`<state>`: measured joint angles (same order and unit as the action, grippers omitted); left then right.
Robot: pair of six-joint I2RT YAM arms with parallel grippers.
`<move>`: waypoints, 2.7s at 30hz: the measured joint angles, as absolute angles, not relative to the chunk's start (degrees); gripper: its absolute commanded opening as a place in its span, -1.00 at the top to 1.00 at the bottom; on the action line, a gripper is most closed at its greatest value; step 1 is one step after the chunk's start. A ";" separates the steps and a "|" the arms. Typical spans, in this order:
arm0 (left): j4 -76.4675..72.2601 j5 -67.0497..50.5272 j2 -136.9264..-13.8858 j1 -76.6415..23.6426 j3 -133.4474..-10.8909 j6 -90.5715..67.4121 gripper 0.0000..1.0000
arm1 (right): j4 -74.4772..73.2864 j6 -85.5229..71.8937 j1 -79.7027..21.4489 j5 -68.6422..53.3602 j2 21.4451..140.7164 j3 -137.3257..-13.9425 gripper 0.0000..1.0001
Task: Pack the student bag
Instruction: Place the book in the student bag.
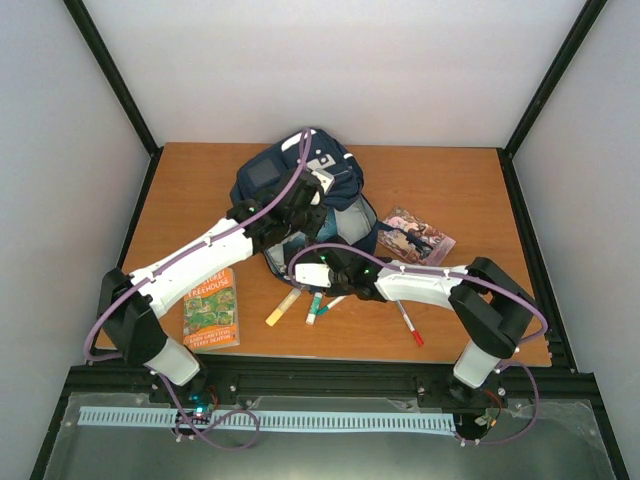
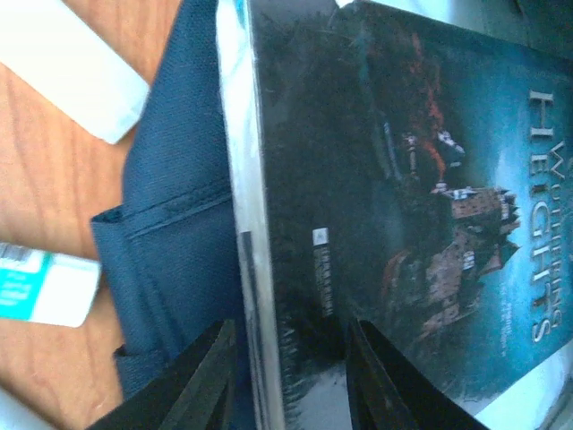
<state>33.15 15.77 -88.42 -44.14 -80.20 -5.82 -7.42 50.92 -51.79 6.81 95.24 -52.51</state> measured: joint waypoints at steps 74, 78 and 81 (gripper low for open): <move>42.22 11.86 -99.22 -43.09 -90.43 -15.59 0.94 | -27.29 29.87 -22.96 -7.86 56.90 -45.19 -0.06; 42.00 11.33 -101.25 -43.20 -89.45 -16.73 0.95 | -27.79 27.46 -14.63 -11.90 56.42 -45.17 -0.08; 41.76 11.14 -103.37 -43.44 -88.86 -16.99 0.96 | -28.38 25.91 -11.51 -13.34 58.92 -45.17 -0.13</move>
<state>41.76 11.14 -103.37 -43.44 -88.86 -16.99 -28.38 25.91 -11.51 -13.34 58.92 -45.17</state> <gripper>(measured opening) 0.053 0.544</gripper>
